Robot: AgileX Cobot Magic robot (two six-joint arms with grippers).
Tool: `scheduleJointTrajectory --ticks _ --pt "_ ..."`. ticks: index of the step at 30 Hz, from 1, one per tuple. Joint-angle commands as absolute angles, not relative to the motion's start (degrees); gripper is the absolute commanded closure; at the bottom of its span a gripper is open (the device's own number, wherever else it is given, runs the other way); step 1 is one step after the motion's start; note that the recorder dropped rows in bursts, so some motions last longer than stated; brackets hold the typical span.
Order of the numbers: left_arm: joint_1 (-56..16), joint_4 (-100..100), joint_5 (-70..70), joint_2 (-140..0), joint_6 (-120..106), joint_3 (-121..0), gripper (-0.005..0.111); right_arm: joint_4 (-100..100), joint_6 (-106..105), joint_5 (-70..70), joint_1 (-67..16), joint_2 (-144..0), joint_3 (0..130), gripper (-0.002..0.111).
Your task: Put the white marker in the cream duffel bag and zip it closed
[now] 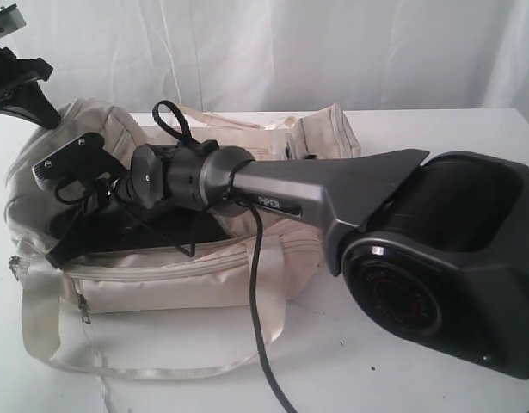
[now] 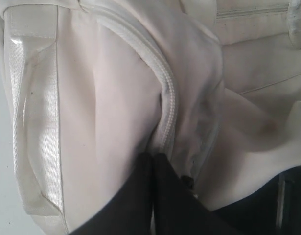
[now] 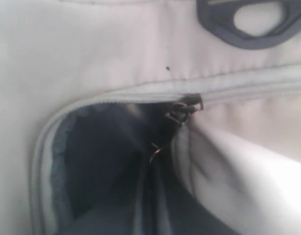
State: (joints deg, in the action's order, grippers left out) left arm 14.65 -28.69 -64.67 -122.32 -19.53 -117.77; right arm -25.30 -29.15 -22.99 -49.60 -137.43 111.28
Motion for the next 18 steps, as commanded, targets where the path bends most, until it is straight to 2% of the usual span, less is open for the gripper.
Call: scheduleJointTrajectory --ticks 1,18 --pt "14.67 -29.57 -69.96 -122.48 -19.24 -117.73 0.107 -24.53 -28.70 -25.19 -48.98 -134.68 111.48 0.108" --pt "14.67 -29.57 -69.96 -122.48 -19.24 -117.73 0.107 -22.42 -26.59 -33.40 -48.98 -131.19 111.48 0.108"
